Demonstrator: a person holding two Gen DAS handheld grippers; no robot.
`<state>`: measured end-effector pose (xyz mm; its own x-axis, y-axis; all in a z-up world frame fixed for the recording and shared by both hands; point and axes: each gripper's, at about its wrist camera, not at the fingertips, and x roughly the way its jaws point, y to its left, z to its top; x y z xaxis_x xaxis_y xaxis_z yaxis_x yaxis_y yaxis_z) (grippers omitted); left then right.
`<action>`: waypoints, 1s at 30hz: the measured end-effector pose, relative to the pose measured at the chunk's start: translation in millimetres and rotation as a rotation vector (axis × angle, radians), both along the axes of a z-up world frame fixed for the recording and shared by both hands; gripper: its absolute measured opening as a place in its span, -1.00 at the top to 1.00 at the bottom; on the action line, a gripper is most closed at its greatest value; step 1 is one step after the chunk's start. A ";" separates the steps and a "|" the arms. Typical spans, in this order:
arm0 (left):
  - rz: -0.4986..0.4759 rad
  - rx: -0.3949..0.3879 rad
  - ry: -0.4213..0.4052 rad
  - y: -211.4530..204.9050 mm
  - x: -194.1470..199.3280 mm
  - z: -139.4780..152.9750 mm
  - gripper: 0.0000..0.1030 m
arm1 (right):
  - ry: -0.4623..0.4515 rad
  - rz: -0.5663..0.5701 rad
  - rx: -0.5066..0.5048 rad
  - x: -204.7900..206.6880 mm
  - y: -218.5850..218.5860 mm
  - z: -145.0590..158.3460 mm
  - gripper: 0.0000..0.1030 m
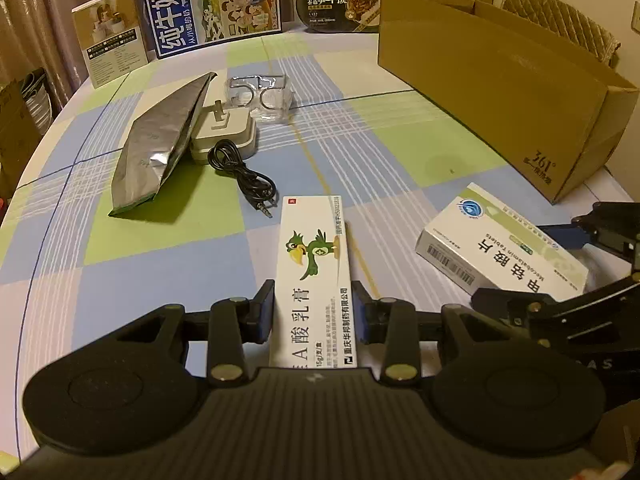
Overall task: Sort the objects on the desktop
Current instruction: 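Lift both medicine boxes and carry them over the cardboard box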
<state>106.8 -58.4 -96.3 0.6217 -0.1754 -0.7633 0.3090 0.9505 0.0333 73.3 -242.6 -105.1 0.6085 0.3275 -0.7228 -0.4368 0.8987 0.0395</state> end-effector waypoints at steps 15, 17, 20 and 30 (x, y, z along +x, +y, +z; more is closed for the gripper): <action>0.015 -0.037 -0.022 2.3 -14.8 24.2 0.36 | -0.065 -0.032 0.010 -10.4 -1.9 36.9 -0.33; 0.015 -0.041 -0.030 1.5 -17.0 29.2 0.36 | -0.071 -0.042 0.019 -13.1 -3.6 43.8 -0.33; 0.012 -0.047 -0.043 -0.1 -21.5 37.9 0.36 | -0.084 -0.062 0.028 -16.7 -6.6 53.9 -0.33; 0.004 -0.071 -0.070 -11.2 -37.3 62.3 0.37 | -0.137 -0.097 0.045 -32.7 -17.3 86.9 -0.33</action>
